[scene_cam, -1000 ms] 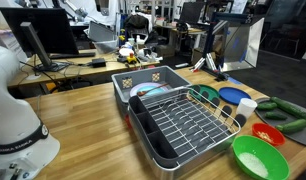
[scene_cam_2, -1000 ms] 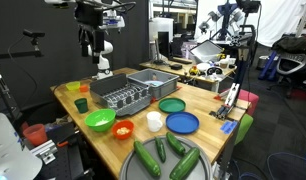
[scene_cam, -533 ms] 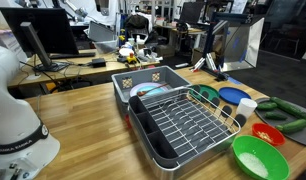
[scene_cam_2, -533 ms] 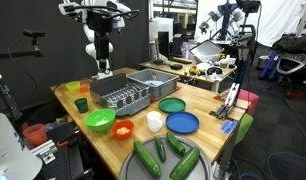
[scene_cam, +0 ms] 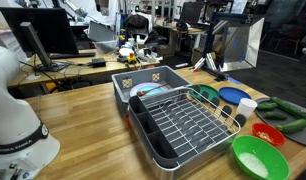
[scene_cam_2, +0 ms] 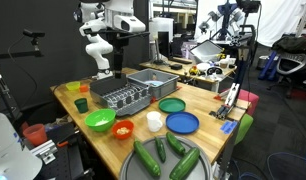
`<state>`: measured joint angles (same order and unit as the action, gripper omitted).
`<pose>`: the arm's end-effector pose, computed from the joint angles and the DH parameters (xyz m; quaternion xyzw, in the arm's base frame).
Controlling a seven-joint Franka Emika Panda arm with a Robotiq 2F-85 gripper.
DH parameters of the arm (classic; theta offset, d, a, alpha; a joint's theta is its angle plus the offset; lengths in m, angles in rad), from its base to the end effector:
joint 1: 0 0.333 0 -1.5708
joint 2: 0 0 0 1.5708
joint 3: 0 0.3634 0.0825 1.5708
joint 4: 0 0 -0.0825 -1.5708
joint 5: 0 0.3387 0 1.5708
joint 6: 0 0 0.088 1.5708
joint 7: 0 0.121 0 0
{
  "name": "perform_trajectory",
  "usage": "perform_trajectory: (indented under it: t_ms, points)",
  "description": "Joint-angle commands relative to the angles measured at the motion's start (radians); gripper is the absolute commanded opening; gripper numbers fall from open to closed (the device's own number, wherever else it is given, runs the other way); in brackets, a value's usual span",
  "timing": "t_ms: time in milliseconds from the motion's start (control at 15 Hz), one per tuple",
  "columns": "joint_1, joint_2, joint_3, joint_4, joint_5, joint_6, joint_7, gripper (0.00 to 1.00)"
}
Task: Pour the contents in the white mug into the orange bowl
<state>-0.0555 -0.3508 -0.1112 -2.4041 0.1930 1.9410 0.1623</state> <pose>0.3627 -0.0488 0.4895 -0.9728 0.1975 0.0577 0.1066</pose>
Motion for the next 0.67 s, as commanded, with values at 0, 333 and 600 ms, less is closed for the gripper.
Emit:
perform_trajectory:
  t_ms: [0,333,600]
  points:
    - [-0.016,0.0,0.015,0.004,0.005,-0.003,-0.002,1.0]
    - [-0.018,0.011,0.007,0.013,0.034,0.006,0.015,1.0]
    - [-0.034,0.091,-0.007,0.016,0.171,0.101,0.127,1.0]
